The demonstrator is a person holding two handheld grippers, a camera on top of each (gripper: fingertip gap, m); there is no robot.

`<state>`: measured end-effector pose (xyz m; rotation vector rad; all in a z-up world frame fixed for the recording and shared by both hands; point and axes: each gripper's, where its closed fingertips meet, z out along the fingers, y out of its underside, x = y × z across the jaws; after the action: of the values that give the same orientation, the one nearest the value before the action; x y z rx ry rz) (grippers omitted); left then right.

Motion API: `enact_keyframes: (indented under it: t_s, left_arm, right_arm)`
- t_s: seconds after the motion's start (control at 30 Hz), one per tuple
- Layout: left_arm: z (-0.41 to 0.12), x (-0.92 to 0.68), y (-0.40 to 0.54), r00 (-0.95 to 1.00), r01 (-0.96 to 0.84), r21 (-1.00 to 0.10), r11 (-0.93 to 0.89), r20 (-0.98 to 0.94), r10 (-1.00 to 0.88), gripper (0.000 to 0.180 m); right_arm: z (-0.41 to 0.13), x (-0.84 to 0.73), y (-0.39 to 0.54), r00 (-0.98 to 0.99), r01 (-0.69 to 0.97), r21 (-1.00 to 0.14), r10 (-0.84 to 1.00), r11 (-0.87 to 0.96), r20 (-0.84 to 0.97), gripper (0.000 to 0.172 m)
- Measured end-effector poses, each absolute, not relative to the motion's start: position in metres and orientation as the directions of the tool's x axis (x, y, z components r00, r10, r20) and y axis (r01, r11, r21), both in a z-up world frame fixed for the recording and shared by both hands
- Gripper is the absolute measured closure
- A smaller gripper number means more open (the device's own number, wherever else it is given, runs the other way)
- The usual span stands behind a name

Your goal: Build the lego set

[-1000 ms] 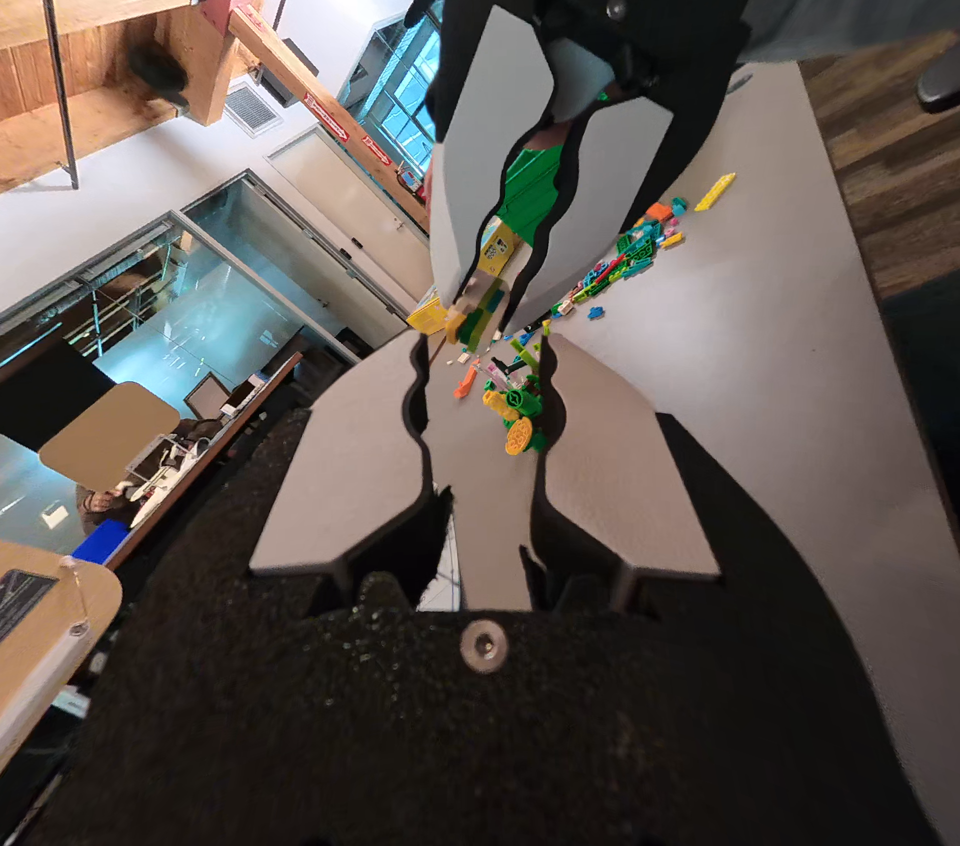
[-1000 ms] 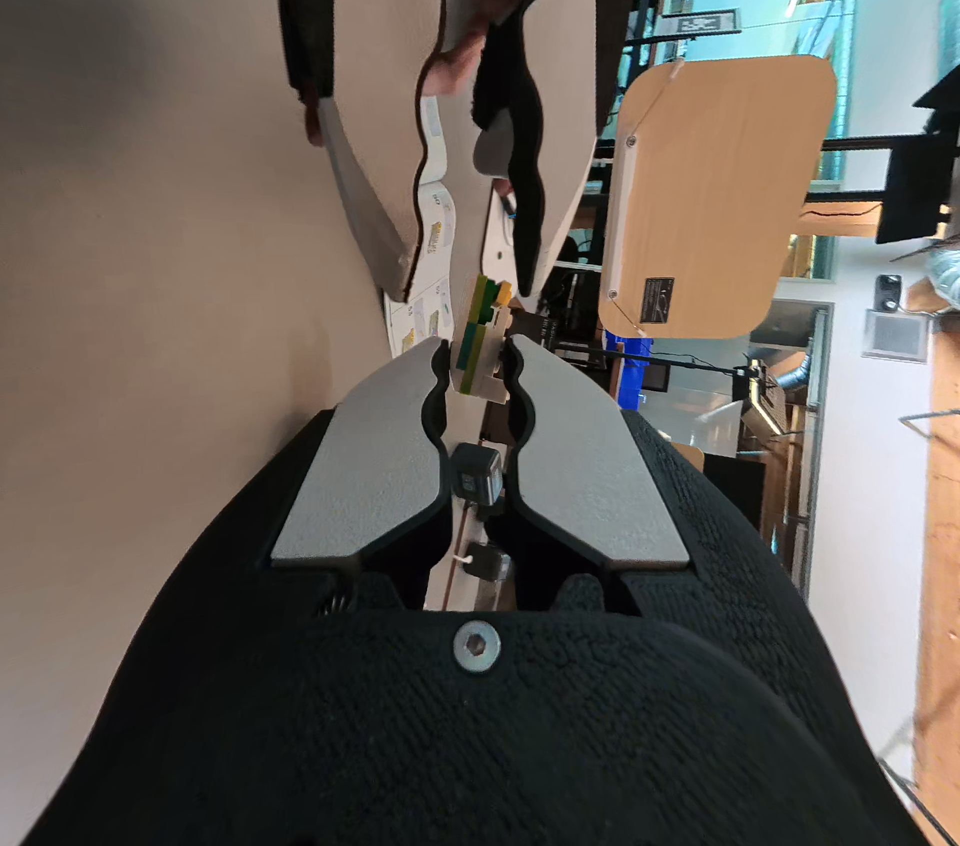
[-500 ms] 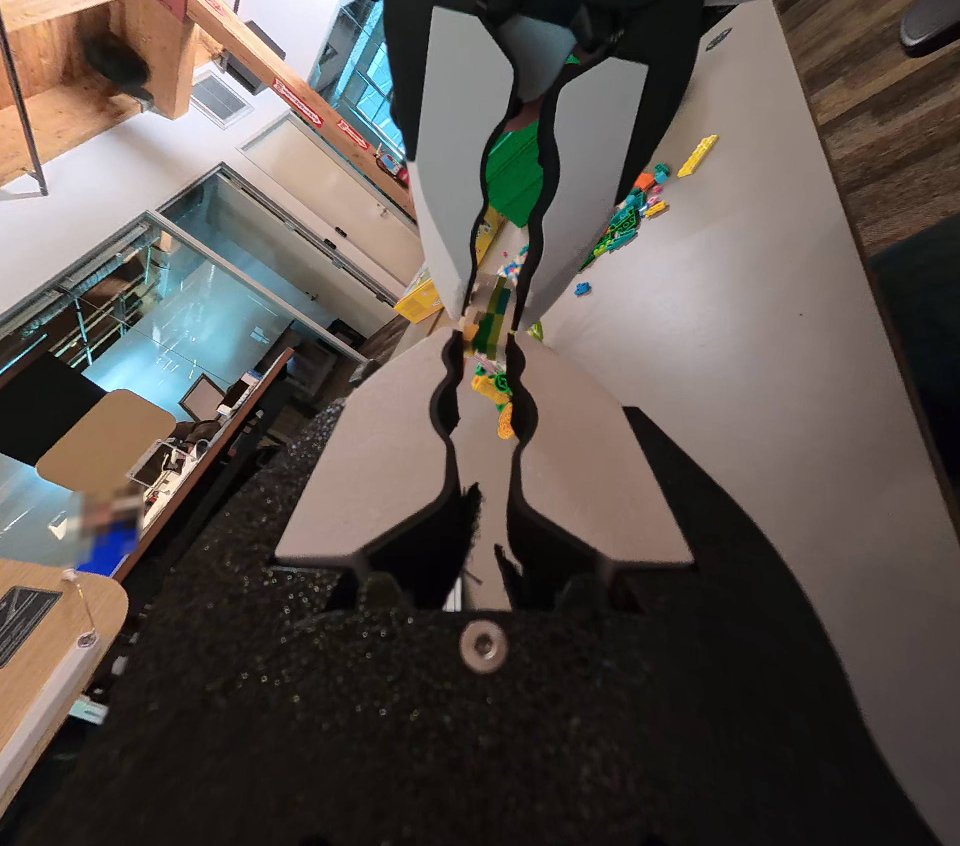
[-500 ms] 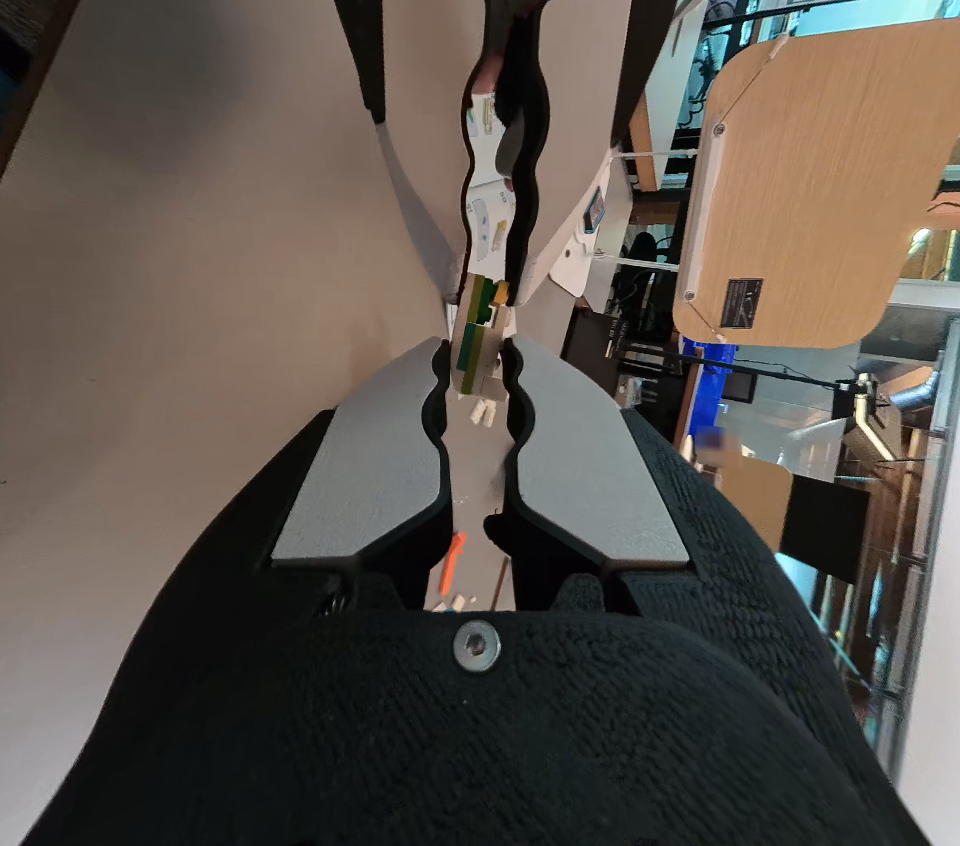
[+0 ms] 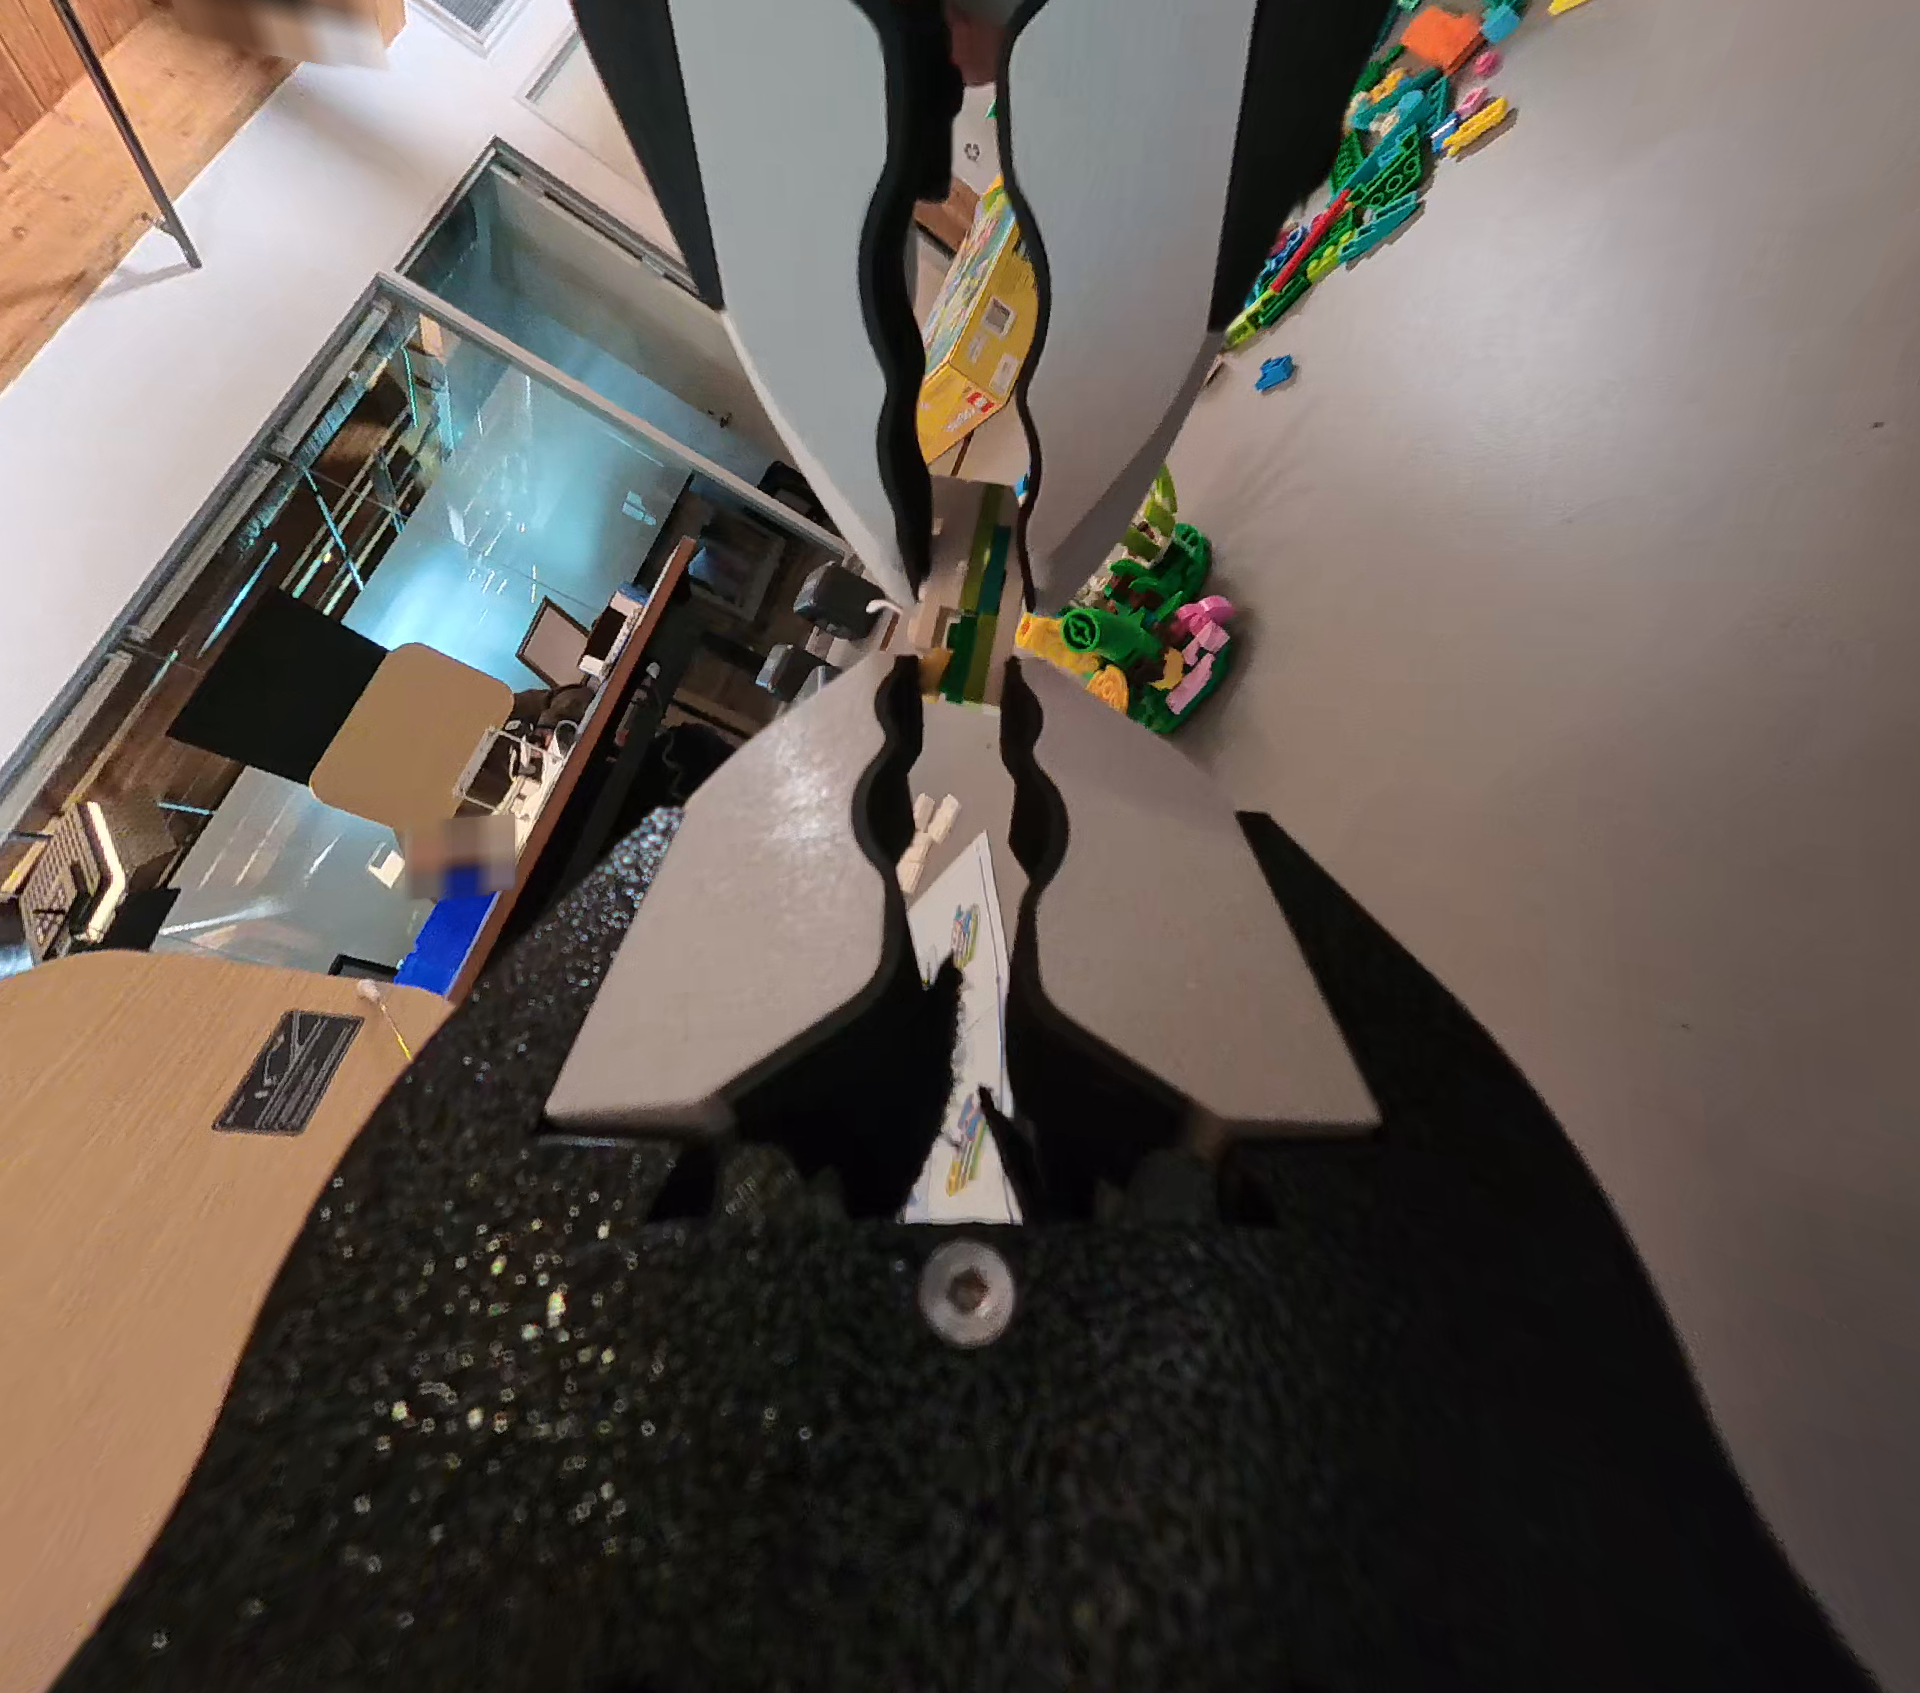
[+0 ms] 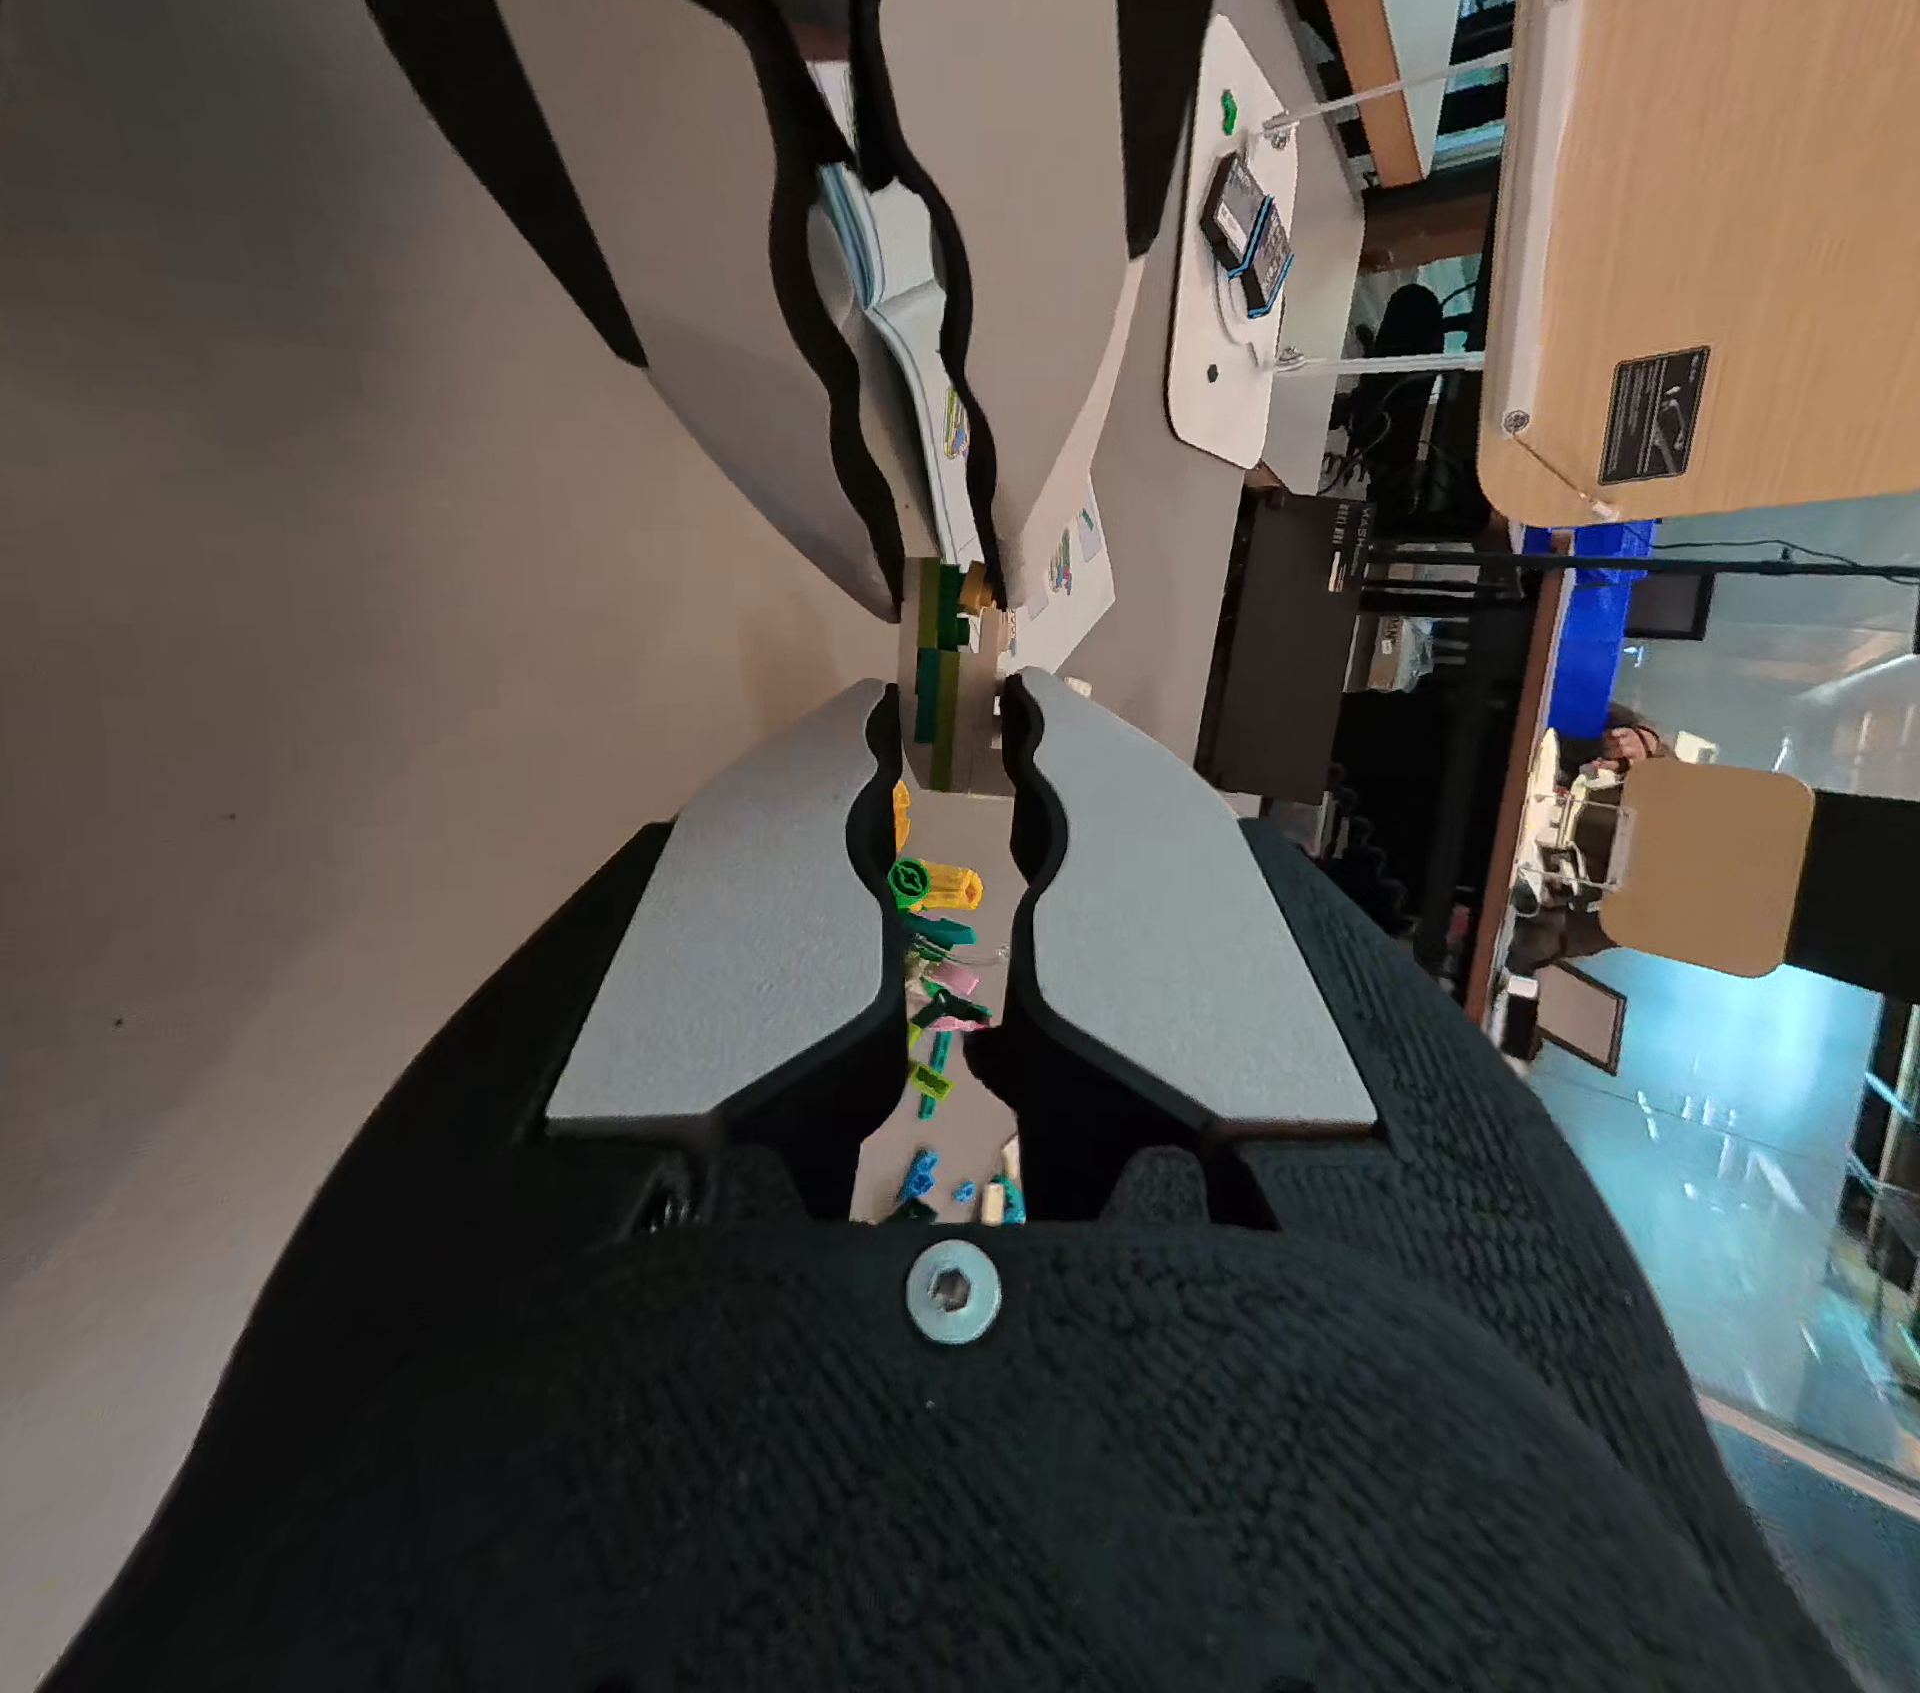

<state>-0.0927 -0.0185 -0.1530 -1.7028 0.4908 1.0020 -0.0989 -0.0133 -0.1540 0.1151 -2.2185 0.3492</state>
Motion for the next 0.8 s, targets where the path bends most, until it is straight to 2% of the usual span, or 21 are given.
enact_keyframes:
  t_s: [0.03, 0.27, 0.37, 0.47, 0.53, 0.67, 0.73, 0.8]
  left_arm:
    - [-0.154, -0.094, -0.018, 0.570, -0.724, -0.581, -0.372, -0.808, 0.153, 0.165]
    - [-0.156, -0.097, -0.018, 0.623, -0.688, -0.640, -0.344, -0.763, 0.174, 0.165]
    - [-0.153, -0.094, -0.018, 0.689, -0.654, -0.710, -0.261, -0.702, 0.181, 0.165]
    - [-0.146, -0.094, -0.020, 0.845, -0.484, -0.863, -0.144, -0.504, 0.176, 0.162]
    - [-0.143, -0.096, -0.025, 0.914, -0.368, -0.925, -0.093, -0.378, 0.149, 0.155]
    - [-0.142, -0.093, -0.030, 0.992, -0.122, -0.992, -0.013, -0.122, 0.038, 0.150]
    - [-0.141, -0.087, -0.028, 0.998, 0.014, -1.000, 0.018, 0.013, -0.054, 0.146]
    - [-0.138, -0.082, -0.027, 0.991, 0.080, -0.995, 0.060, 0.073, -0.112, 0.150]
  right_arm:
    - [-0.154, -0.100, -0.013, -0.626, -0.189, -0.219, 0.054, 0.957, 0.778, 0.155]
    - [-0.156, -0.102, -0.014, -0.629, -0.151, -0.285, 0.130, 0.947, 0.766, 0.155]
    - [-0.155, -0.099, -0.014, -0.612, -0.187, -0.277, 0.109, 0.943, 0.784, 0.155]
    - [-0.149, -0.099, -0.015, -0.551, -0.247, -0.256, 0.082, 0.935, 0.830, 0.155]
    - [-0.144, -0.098, -0.016, -0.529, -0.270, -0.265, 0.087, 0.926, 0.844, 0.155]
    - [-0.137, -0.096, -0.016, -0.460, -0.331, -0.230, 0.056, 0.915, 0.886, 0.155]
    - [-0.134, -0.094, -0.020, -0.418, -0.378, -0.206, 0.032, 0.903, 0.908, 0.155]
    - [-0.128, -0.092, -0.026, -0.335, -0.439, -0.153, -0.003, 0.885, 0.942, 0.155]
